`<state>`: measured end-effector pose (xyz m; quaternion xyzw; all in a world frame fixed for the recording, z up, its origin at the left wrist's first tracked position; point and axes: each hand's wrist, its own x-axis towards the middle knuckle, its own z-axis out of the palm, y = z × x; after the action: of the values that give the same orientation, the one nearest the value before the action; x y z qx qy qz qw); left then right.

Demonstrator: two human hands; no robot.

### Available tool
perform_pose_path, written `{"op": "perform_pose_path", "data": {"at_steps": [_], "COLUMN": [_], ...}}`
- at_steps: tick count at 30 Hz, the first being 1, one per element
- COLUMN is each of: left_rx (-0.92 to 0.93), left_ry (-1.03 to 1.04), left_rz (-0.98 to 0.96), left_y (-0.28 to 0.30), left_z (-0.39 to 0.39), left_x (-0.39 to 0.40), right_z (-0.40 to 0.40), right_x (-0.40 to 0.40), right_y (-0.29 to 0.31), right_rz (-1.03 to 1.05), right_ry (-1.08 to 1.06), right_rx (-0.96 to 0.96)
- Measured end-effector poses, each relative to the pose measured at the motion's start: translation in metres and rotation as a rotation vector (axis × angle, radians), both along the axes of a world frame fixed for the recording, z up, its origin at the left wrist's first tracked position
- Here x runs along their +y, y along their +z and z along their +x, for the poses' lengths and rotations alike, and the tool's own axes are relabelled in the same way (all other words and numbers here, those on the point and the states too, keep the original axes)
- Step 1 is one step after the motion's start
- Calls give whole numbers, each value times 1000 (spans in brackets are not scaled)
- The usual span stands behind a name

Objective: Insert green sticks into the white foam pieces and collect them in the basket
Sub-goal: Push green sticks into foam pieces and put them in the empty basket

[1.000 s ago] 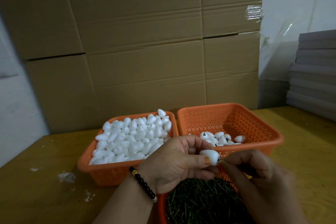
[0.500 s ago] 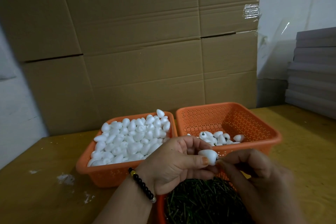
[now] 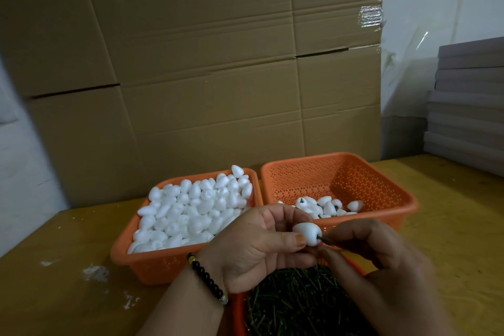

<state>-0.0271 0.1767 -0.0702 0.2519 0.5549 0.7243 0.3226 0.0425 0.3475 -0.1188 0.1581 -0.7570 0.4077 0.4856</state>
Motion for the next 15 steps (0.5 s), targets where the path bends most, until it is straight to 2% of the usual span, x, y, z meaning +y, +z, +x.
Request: {"op": "perform_pose_path", "data": {"at_steps": [15], "left_rx": [-191], "left_ry": [-113], "left_rz": [283], "left_y": [3], "left_z": [-6], "left_x": [-7], "right_z": [4], "right_x": [1], "right_y": [0], "right_rz": [25], "right_ry": [1], "right_rx": [-1]}}
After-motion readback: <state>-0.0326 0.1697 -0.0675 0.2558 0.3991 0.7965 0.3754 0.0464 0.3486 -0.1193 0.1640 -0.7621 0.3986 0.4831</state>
